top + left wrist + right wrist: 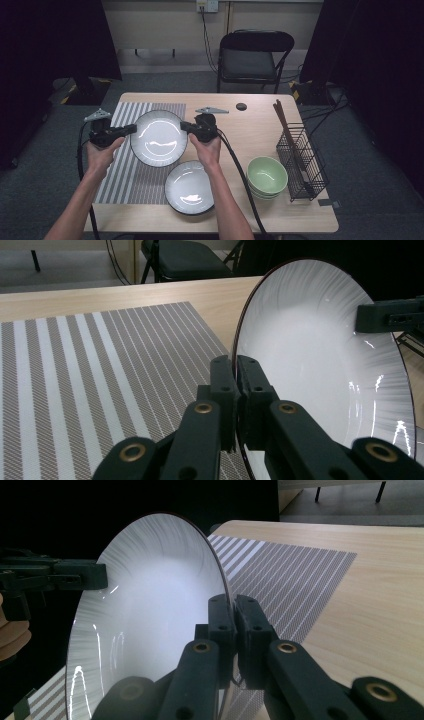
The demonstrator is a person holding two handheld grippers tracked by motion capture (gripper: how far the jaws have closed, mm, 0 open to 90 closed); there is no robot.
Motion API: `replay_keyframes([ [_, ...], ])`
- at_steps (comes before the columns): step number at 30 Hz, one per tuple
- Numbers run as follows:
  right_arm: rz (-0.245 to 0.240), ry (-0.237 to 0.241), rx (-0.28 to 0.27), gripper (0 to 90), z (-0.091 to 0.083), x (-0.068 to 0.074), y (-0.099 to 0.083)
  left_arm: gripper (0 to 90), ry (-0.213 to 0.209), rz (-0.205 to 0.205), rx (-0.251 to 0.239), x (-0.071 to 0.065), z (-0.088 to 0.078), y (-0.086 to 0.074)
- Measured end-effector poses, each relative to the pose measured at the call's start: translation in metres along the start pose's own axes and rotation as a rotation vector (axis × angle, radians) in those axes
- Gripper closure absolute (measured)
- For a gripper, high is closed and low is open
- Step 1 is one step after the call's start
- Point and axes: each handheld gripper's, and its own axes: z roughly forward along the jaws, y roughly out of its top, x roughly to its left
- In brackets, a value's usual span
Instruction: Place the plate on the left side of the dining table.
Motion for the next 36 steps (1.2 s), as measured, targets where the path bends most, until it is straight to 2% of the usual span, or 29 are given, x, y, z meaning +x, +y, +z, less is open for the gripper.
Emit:
replay_keyframes([
  [8, -0.032, 0.000, 0.014, 86.1, 0.016, 0.004, 0.017, 87.1, 0.011, -0.025, -0.002, 0.014, -0.001, 0.007],
  [11, -0.032, 0.008, 0.016, 86.2, 0.022, 0.004, 0.019, 87.1, 0.029, -0.013, 0.004, 0.018, -0.003, 0.009],
  [16, -0.031, 0.012, 0.023, 86.3, 0.036, 0.005, 0.023, 87.1, 0.046, -0.018, 0.006, 0.029, -0.005, 0.011],
  [25, -0.047, 0.018, 0.052, 86.2, 0.060, 0.009, 0.028, 87.1, 0.068, -0.047, 0.009, 0.048, -0.006, 0.004],
  [36, -0.046, 0.027, 0.086, 85.9, 0.086, 0.007, 0.019, 87.2, 0.092, -0.083, 0.036, 0.065, -0.001, -0.013],
])
